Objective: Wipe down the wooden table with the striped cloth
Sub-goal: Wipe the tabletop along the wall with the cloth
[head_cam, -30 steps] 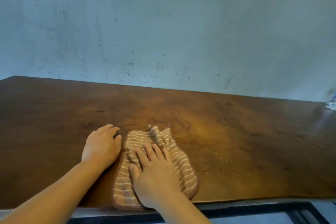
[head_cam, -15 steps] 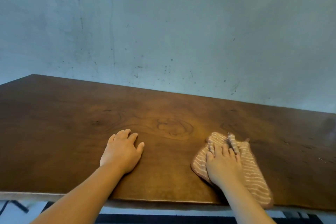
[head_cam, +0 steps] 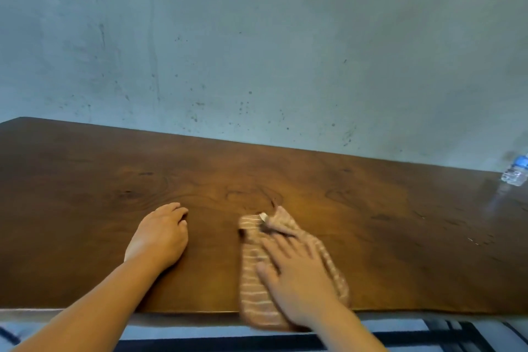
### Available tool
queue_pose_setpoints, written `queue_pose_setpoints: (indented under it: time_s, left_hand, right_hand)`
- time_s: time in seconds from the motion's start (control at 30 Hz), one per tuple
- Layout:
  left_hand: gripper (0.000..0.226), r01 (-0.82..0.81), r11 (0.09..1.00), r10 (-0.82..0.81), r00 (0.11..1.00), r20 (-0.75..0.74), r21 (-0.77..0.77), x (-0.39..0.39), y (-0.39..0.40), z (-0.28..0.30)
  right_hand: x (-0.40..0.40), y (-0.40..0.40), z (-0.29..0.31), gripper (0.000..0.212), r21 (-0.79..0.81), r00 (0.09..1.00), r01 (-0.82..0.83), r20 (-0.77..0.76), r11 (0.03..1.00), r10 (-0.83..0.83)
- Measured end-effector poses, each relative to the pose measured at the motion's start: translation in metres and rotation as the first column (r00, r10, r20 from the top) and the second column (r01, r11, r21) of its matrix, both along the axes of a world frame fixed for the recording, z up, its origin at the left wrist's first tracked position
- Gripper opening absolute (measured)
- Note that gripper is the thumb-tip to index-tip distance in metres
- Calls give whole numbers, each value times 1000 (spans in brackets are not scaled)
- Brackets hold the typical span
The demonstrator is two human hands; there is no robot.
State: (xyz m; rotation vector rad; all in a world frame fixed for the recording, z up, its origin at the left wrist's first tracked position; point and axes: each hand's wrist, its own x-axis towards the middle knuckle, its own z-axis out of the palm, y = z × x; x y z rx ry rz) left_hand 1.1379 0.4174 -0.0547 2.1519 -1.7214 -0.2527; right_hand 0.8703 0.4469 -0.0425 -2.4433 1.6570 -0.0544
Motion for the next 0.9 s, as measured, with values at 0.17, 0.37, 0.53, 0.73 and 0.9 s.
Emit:
queue_pose_setpoints:
  time_s: [0.17,0.37,0.53,0.73,0.9]
  left_hand:
    - [49,-4,1000,4,999,36,5,-6,0,0]
    - [49,-17,998,21,998,57,-60,-7,-1,-5]
    - [45,-119,988,109,988,-110,-95,2,-7,-9]
    - [39,-192,973,178,977,-115,-126,-10,-11,-5]
    - [40,-184,972,173,981,-83,-144,-56,-12,-2]
  right_hand:
    - [-85,-30,0,67,-12,964,261,-49,965,-261]
    - [-5,-68,-15,58,-110,850,526,37,843,-526]
    - [106,-57,-28,59,-160,976,216,68,963,-208]
    - [97,-16,-14,57,-113,969,-240,37,964,245]
    - [15,-23,-16,60,-133,963,-265,22,955,270]
